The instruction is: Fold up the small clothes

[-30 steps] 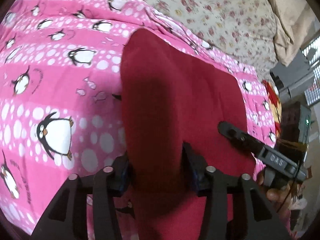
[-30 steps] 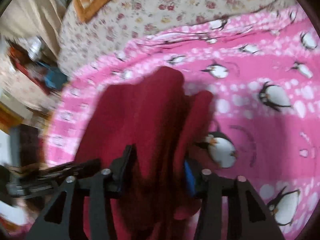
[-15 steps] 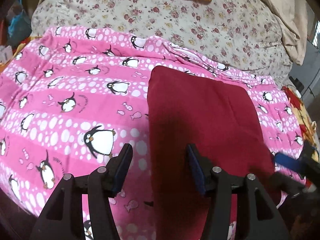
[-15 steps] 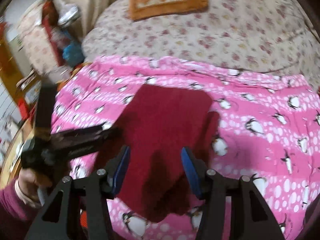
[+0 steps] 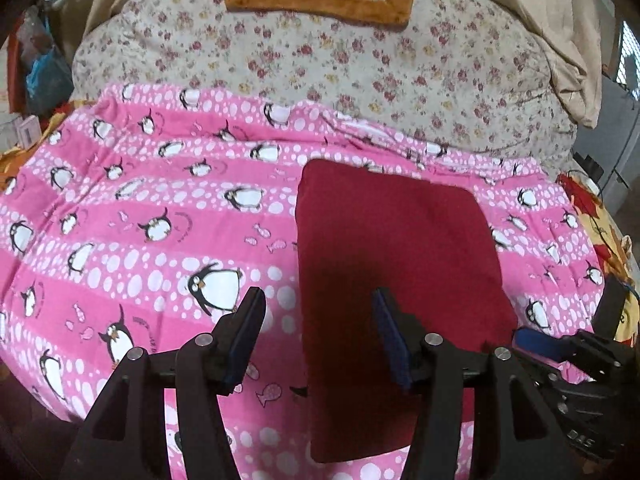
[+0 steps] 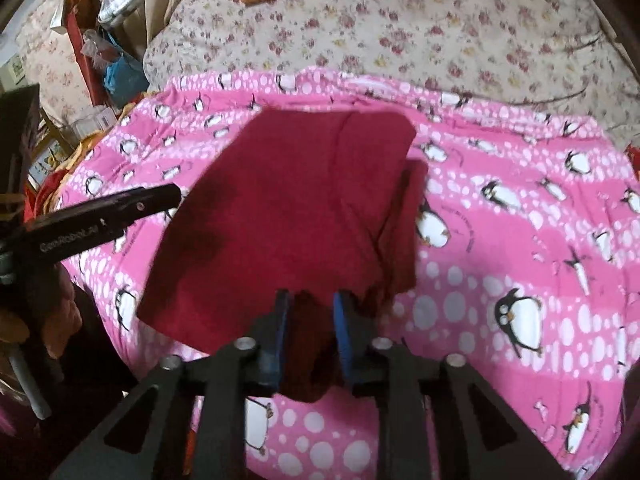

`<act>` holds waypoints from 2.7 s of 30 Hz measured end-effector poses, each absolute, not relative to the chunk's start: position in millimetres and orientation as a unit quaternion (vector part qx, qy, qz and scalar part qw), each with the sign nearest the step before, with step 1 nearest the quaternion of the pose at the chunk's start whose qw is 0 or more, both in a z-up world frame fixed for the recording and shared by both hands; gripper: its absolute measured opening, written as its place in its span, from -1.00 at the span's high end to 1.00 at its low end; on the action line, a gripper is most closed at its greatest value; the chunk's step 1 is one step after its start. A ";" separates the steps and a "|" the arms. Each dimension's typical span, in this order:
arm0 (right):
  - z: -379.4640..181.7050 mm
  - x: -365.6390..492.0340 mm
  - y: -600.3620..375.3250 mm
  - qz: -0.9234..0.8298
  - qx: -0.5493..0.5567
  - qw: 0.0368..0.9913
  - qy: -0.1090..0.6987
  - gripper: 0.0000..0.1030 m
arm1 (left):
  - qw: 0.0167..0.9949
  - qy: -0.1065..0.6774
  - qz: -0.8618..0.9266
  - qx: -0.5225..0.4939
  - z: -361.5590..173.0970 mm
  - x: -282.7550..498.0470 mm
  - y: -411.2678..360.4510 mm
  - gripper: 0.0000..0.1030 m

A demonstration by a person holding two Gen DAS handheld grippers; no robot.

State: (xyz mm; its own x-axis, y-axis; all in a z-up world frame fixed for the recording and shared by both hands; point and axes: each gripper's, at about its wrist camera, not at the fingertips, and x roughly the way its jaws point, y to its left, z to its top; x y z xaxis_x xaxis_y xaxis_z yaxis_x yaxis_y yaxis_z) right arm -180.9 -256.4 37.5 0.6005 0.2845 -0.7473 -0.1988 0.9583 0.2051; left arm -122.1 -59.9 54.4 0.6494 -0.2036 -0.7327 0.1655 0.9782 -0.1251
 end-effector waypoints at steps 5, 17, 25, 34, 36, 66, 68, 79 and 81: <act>59.5 -187.8 -258.8 0.111 0.060 0.912 0.391 -0.22 | 0.914 0.394 -0.094 -0.010 65.7 -128.7 -63.8 0.31; 66.4 -185.2 -259.7 0.082 0.086 0.912 0.392 -0.40 | 0.926 0.367 -0.089 0.012 77.7 -142.9 -68.3 0.31; 72.9 -182.8 -254.9 0.072 0.095 0.917 0.381 -0.52 | 0.932 0.352 -0.082 0.017 83.8 -147.8 -65.8 0.31; 70.0 -182.5 -246.3 0.074 0.085 0.917 0.382 -0.54 | 0.933 0.352 -0.076 0.017 81.3 -147.9 -61.8 0.31; 69.2 -181.6 -246.4 0.075 0.088 0.916 0.384 -0.54 | 0.933 0.353 -0.074 0.016 80.2 -147.8 -61.2 0.31; 58.9 -177.9 -242.4 0.082 0.085 0.911 0.395 -0.54 | 0.929 0.362 -0.071 0.014 69.6 -145.1 -61.4 0.31; 58.9 -177.6 -242.0 0.083 0.087 0.910 0.396 -0.54 | 0.929 0.363 -0.070 0.014 68.6 -144.8 -61.0 0.31; 56.6 -174.7 -243.7 0.083 0.092 0.908 0.400 -0.54 | 0.927 0.368 -0.073 0.014 66.1 -143.8 -58.9 0.31; 56.0 -173.6 -244.2 0.082 0.093 0.907 0.402 -0.54 | 0.927 0.367 -0.072 0.014 66.1 -143.8 -59.3 0.31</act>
State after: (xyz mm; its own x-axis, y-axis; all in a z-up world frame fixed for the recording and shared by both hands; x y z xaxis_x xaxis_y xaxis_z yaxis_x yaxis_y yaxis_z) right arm -173.6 -244.2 56.0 0.6636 0.2237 -0.7138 -0.0748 0.9693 0.2342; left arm -143.8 -59.3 66.1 0.7198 -0.1226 -0.6832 0.1437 0.9893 -0.0261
